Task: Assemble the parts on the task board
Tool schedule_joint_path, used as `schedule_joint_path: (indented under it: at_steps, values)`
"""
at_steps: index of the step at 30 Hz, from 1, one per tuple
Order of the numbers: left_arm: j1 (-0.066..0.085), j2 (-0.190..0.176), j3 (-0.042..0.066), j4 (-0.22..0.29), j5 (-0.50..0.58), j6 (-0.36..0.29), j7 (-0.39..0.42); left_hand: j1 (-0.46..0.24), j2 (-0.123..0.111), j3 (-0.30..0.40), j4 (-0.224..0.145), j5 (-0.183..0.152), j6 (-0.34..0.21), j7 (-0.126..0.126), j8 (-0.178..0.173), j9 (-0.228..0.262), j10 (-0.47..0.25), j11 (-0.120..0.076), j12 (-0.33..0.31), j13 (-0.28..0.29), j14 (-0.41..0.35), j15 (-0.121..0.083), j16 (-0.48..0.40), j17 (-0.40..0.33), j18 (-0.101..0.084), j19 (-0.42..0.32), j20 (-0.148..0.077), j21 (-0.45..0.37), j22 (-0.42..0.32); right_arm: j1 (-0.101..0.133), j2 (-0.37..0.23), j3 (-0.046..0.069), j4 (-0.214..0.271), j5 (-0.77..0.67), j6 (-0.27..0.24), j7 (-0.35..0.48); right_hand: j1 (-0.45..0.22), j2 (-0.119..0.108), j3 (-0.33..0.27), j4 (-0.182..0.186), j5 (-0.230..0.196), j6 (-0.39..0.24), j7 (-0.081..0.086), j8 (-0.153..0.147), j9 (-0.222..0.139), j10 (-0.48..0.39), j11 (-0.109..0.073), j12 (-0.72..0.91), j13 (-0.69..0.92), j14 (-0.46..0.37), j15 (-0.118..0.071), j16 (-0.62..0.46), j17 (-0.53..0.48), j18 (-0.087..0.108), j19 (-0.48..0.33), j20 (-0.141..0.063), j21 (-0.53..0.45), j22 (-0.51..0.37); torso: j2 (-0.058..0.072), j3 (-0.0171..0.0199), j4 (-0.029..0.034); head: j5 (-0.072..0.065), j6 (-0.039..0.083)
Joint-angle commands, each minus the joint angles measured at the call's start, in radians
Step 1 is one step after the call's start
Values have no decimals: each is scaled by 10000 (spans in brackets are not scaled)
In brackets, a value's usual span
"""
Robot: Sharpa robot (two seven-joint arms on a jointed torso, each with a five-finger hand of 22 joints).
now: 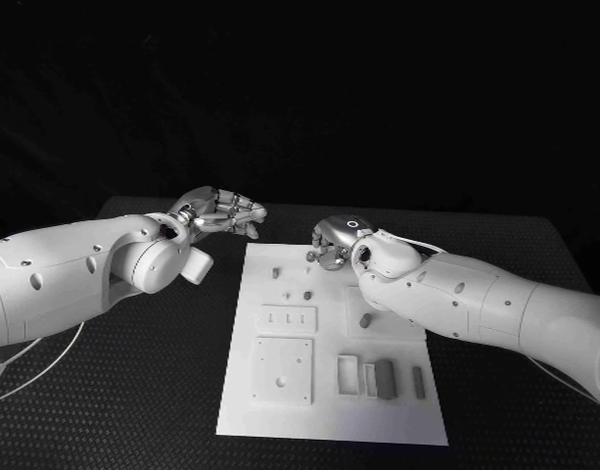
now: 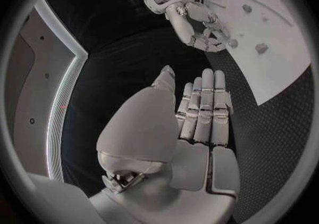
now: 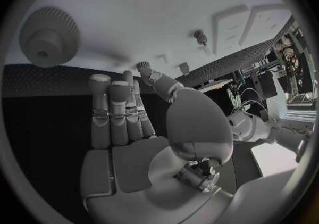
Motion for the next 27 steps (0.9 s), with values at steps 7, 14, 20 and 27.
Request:
schedule_joint_path:
  at_steps: [7, 14, 20, 27]
  values:
    - [43, -112, 12, -73, -4, 48, 79, -105, 2, 50, -14, 14, -50, 17, -58, -15, -6, 68, -43, -11, 40, -10, -57, 16, 63, 28, -66, -47, -15, 526, -915, 294, 1358, 400, -132, 248, -77, -167, 17, 61, -60, -77, 27, -85, -18, -97, 11, -60, -7, -4, 48, 48, -9, 1128, 2, -59, -41, 183, -43, 6, -92, -1, 137]
    - [44, -186, 10, -62, -8, 44, 61, -102, -5, 50, -16, 15, -49, 16, -58, -15, -4, 67, -45, -11, 42, -11, -59, 19, 62, 29, -67, -49, -14, 932, -1898, 313, 2039, 395, -221, 291, -447, -1055, -30, 626, -61, -545, 228, -334, -117, -161, 50, -37, 18, -64, 89, 20, -34, 1128, -32, -39, -127, 166, -70, 1, -120, -86, 265]
    - [44, -224, 9, -77, -9, 30, 59, -99, -13, 51, -17, 15, -47, 15, -57, -14, -2, 66, -46, -10, 44, -12, -62, 23, 61, 31, -69, -51, -14, 980, -2384, 308, 2144, 156, 136, 271, -936, -1704, -425, 1205, -150, -835, 177, -447, -133, 627, -107, 533, 496, -75, -52, 35, -36, 1128, -12, -41, -140, 190, -93, -1, -173, -107, 306]
    - [40, -189, 2, -139, -43, 52, 57, -98, -18, 53, -16, 15, -44, 14, -56, -13, 2, 66, -47, -9, 46, -13, -65, 27, 60, 34, -70, -53, -13, 977, -2725, 291, 2383, -283, 802, 176, -610, -1686, -1459, 1232, -73, -863, -135, -483, -10, -77, -456, 4671, 5209, -36, -393, 579, 437, 1128, 119, -208, 123, 254, -64, 17, -164, -123, 305]
